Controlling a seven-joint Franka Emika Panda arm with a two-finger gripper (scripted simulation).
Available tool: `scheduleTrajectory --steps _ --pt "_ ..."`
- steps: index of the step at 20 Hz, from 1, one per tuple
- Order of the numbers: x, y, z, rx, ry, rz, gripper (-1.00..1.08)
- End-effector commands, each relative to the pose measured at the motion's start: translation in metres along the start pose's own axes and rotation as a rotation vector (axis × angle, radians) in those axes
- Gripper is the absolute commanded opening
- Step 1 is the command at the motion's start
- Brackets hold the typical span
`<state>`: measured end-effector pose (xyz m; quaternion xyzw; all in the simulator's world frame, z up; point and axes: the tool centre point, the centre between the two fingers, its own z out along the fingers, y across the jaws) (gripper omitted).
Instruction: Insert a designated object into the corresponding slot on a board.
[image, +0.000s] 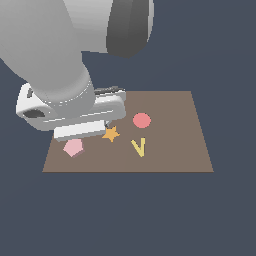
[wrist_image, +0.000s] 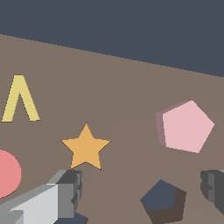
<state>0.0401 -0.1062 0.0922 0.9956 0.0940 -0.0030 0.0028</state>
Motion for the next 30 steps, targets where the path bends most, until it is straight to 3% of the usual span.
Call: scheduleTrajectory --steps 1,13,30 --pt "0.006 0.016 0.011 0.001 0.002 -0.032 1.0" --pt "0.026 0.058 0.039 0.004 0.007 -0.114 1.0" --pt "0.03 0.063 0.062 0.005 0.007 -0.123 1.0"
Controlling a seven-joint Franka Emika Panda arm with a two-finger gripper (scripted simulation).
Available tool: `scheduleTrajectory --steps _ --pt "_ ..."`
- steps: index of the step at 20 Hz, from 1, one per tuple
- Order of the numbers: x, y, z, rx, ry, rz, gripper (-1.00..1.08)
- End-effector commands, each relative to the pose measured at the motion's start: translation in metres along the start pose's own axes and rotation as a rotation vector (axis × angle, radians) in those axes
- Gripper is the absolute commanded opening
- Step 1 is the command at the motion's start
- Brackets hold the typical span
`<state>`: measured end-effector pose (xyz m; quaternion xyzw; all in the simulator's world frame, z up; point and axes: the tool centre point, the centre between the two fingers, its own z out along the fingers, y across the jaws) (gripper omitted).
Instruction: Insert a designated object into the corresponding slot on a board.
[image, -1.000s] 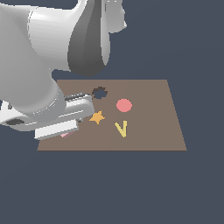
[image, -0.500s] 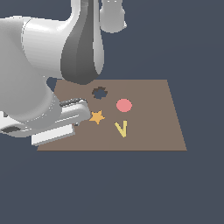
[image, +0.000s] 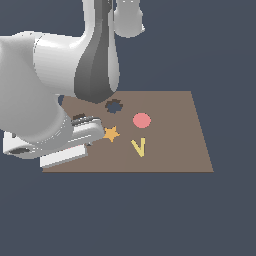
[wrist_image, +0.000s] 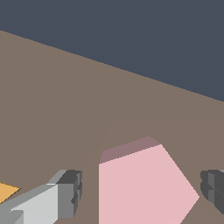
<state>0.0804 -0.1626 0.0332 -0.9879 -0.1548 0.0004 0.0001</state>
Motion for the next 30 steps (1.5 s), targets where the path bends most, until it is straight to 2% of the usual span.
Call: scheduleTrajectory --steps 1,2,20,30 --pt "0.0002 0.0002 0.0032 0.0 0.001 0.0 1.0" --pt "0.0002 0.0002 0.0032 0.0 0.001 0.0 -1.0" --pt "0.0001 -0.0004 0.0001 0.0 0.0 -0.008 -1.0" --pt "-0.0038 -0.0078 -0.0006 0.0 0.0 -0.132 -1.0"
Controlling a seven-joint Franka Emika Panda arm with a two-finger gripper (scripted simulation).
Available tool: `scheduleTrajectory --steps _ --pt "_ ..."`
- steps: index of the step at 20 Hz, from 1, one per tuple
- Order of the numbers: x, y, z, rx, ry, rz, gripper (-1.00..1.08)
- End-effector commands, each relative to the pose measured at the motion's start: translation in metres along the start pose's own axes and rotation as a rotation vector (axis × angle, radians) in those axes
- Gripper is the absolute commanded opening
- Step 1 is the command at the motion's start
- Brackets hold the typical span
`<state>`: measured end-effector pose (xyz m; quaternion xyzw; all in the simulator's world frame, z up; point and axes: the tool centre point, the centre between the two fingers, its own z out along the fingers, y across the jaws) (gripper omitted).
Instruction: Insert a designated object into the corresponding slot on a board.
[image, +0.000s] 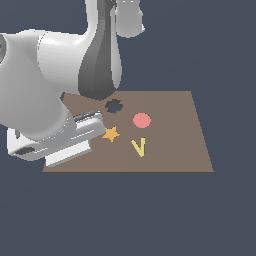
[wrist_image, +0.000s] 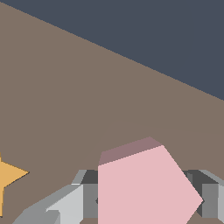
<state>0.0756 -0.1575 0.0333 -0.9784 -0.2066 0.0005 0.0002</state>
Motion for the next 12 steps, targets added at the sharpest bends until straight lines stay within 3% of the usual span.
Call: scheduleTrajectory --steps 1,12 --pt "-0.001 -0.003 -0.001 0.0 0.0 -0.048 -1.0" --pt "-0.014 -0.021 -0.002 -0.001 0.0 -0.378 -1.0"
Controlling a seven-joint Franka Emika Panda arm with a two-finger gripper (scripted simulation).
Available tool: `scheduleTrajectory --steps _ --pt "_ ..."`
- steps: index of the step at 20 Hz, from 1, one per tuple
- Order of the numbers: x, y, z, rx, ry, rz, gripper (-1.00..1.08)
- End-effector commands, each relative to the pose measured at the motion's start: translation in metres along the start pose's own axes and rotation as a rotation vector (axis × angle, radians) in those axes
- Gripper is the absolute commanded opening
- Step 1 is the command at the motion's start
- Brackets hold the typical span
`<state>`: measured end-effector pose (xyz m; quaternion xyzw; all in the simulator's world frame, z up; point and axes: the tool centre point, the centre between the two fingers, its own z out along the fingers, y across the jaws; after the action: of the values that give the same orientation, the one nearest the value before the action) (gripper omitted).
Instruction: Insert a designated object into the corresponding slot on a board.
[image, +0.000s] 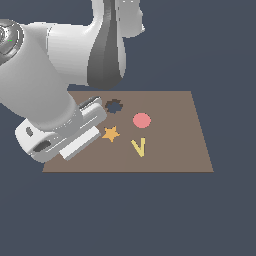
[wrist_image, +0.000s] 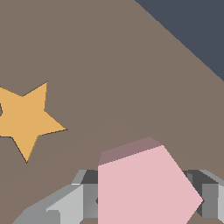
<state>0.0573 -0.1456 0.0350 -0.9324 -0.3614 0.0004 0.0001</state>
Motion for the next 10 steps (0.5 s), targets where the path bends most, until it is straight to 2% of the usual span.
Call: scheduleTrajectory --steps 1,10 --pt "-0.003 -0.005 -0.001 -0.001 0.0 -0.094 -1.0" --pt "-0.019 -0.024 -0.003 -0.001 0.0 -0.463 -1.0"
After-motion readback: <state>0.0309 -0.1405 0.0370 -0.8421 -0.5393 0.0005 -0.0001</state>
